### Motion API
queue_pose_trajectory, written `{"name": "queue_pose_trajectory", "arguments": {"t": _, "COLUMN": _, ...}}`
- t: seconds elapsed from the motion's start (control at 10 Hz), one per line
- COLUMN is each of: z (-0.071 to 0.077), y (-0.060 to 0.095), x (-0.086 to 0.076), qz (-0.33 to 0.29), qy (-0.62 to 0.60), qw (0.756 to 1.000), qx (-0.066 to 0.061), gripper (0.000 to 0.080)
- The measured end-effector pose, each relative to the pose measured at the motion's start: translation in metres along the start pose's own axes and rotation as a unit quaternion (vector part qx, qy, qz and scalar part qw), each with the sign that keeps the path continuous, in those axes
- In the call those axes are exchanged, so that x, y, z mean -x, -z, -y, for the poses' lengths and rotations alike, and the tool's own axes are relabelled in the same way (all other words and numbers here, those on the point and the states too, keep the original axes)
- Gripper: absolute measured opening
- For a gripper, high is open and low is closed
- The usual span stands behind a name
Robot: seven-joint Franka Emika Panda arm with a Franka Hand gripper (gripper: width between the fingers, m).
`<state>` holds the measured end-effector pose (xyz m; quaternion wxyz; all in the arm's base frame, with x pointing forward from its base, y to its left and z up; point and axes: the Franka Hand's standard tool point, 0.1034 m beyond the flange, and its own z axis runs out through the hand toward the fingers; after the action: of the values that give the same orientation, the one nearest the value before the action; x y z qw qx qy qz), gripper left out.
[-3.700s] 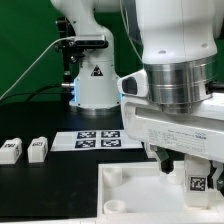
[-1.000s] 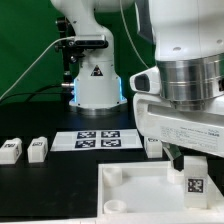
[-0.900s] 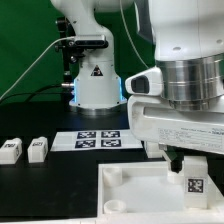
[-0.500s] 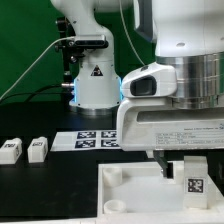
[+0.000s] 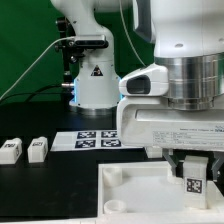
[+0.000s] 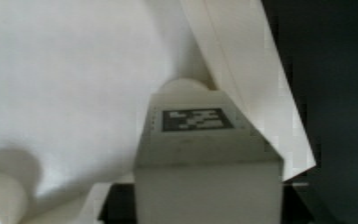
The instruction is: Assemble one leg
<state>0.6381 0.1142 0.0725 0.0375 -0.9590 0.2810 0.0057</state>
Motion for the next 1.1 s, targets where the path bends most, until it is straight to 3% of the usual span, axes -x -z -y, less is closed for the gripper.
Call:
{"name": "queue_pose_trajectory", "arguments": {"t": 0.3, "z": -0.0021, "y": -0.0007, "x": -0.0012, "qz": 0.006, "qy": -0.218, "qw": 0.976, "qx": 0.006, "gripper": 0.0291}}
{"name": "queue_pose_trajectory", "arguments": {"t": 0.5, "z": -0.0058, "y": -0.0008, "x": -0.0007, "qz": 0.011, "qy": -0.410, "qw": 0.912, "qx": -0.003, "gripper": 0.0292}}
{"name": "queue_pose_trajectory", "arguments": {"t": 0.7, "z": -0.0085, "y": -0.0006, "x": -0.0001, "qz": 0.029, "qy": -0.553, "qw": 0.832, "qx": -0.014, "gripper": 0.0293}}
{"name": "queue_pose_trajectory", "arguments": {"t": 0.8, "z": -0.0069, "y": -0.0007, "x": 0.0018, "qz": 0.035, "qy": -0.626, "qw": 0.779, "qx": -0.015, "gripper": 0.0293}}
{"name": "queue_pose_trajectory", "arguments": {"t": 0.9, "z": -0.0069, "y": -0.0005, "x": 0.0019, "qz": 0.035, "qy": -0.651, "qw": 0.758, "qx": -0.014, "gripper": 0.0293}}
{"name": "queue_pose_trajectory", "arguments": {"t": 1.0, "z": -0.0071, "y": -0.0004, "x": 0.0020, "qz": 0.034, "qy": -0.645, "qw": 0.764, "qx": -0.013, "gripper": 0.0294}}
{"name": "queue_pose_trajectory", "arguments": {"t": 1.1, "z": -0.0074, "y": -0.0017, "x": 0.0025, "qz": 0.035, "qy": -0.644, "qw": 0.764, "qx": -0.012, "gripper": 0.0409}}
